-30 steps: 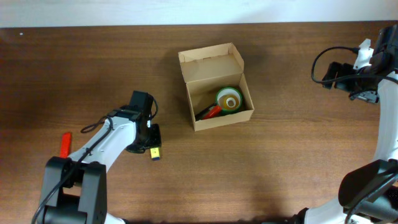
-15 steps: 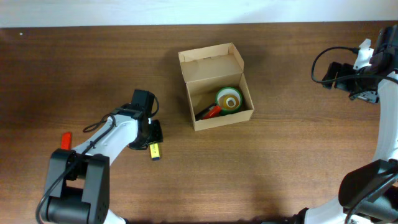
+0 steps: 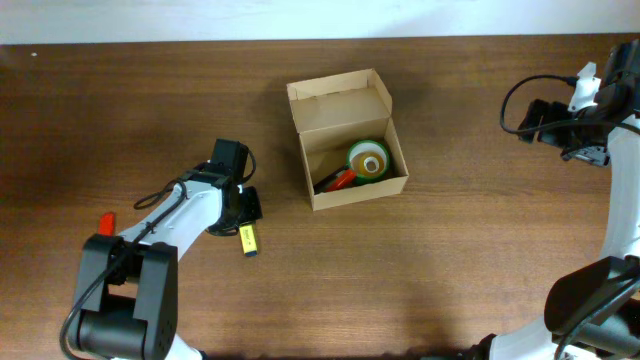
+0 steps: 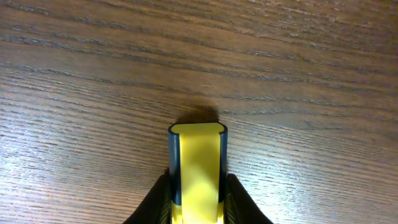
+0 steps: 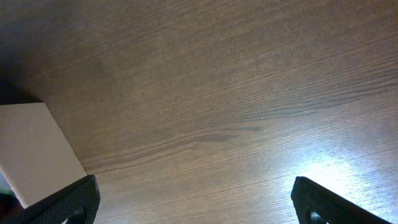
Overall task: Pack container
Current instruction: 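Lower the left gripper and grasp the yellow highlighter, then carry the yellow highlighter into the box and release it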
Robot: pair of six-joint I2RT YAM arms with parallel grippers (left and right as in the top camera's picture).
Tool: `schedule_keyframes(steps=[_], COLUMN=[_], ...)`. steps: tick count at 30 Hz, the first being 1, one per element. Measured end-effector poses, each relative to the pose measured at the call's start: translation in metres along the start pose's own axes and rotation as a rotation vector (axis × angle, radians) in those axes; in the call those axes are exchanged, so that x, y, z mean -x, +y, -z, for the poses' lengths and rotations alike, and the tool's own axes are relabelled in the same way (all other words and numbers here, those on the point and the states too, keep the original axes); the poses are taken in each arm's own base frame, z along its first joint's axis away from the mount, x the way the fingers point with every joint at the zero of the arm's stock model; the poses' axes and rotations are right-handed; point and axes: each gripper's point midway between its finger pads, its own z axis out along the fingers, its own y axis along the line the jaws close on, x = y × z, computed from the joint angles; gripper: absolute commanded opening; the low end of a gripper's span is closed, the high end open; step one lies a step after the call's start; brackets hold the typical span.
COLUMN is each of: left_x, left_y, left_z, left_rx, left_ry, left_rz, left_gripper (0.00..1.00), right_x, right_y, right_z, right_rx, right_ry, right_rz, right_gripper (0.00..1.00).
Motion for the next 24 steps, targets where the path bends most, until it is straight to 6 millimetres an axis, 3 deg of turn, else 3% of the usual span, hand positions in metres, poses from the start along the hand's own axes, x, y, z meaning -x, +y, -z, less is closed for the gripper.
schedule_keyframes(steps=[3,13,18,24], left_x=[0.000,0.018,0.067,0.125], left_y=[0.000,-0.018,-0.043,-0.069], left_z=[0.000,0.006,0.052,0.137], left_rx=[-0.001,-0.041,-0.078,-0.090], left_ry=[0.000,0.026,-0.069,-0.249], left_rz=[0.000,-0.102,-0.237,-0.457], left_gripper=[0.02,0.02,0.02,0.02], right_x=[0.000,0.000,0.000,0.000], right_y=[0.000,0.000,0.000,0.000], right_z=[0.000,0.000,0.000,0.000], right_rx=[0.000,0.000,0.000,0.000], right_ry=[0.000,0.000,0.000,0.000], right_rz=[0.000,0.000,0.000,0.000], right_gripper=[0.99,0.99,0.99,0.99])
